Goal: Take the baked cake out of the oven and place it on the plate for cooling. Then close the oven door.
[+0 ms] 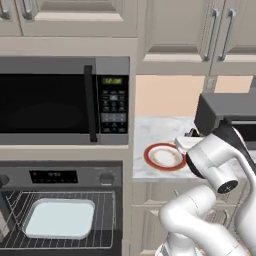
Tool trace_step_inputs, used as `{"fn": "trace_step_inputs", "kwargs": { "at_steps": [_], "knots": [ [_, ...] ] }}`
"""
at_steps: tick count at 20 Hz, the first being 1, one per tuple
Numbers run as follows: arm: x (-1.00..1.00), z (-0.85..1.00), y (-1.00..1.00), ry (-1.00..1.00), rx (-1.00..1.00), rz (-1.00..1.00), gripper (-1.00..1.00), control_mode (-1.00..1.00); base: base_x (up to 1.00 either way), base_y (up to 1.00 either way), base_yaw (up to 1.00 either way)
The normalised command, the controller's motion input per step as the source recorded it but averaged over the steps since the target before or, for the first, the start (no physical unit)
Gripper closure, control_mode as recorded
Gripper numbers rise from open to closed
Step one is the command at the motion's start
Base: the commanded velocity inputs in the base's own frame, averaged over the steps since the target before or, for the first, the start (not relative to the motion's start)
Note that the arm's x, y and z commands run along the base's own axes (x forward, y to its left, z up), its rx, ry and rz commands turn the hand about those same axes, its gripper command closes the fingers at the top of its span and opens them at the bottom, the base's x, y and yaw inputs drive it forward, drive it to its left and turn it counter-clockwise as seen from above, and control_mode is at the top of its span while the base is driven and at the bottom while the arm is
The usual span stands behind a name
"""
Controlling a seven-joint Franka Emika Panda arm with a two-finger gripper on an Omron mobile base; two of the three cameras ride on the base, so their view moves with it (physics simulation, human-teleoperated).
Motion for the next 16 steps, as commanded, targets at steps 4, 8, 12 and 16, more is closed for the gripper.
{"fn": "trace_step_inputs", "kwargs": {
  "at_steps": [4, 8, 12, 16],
  "knots": [
    [0.00, 0.00, 0.00, 0.00, 0.00, 0.00, 1.00, 1.00, 0.41, -0.58, 0.23],
    [0.00, 0.00, 0.00, 0.00, 0.00, 0.00, 1.00, 1.00, 0.22, -0.48, 0.23],
    [0.00, -0.07, 0.00, 0.03, 0.00, 0.02, 1.00, -1.00, 0.06, -0.16, 0.12],
    [0.00, -0.25, 0.01, 0.18, -0.02, 0.07, 1.00, -1.00, 0.00, 0.00, 0.00]
  ]
}}
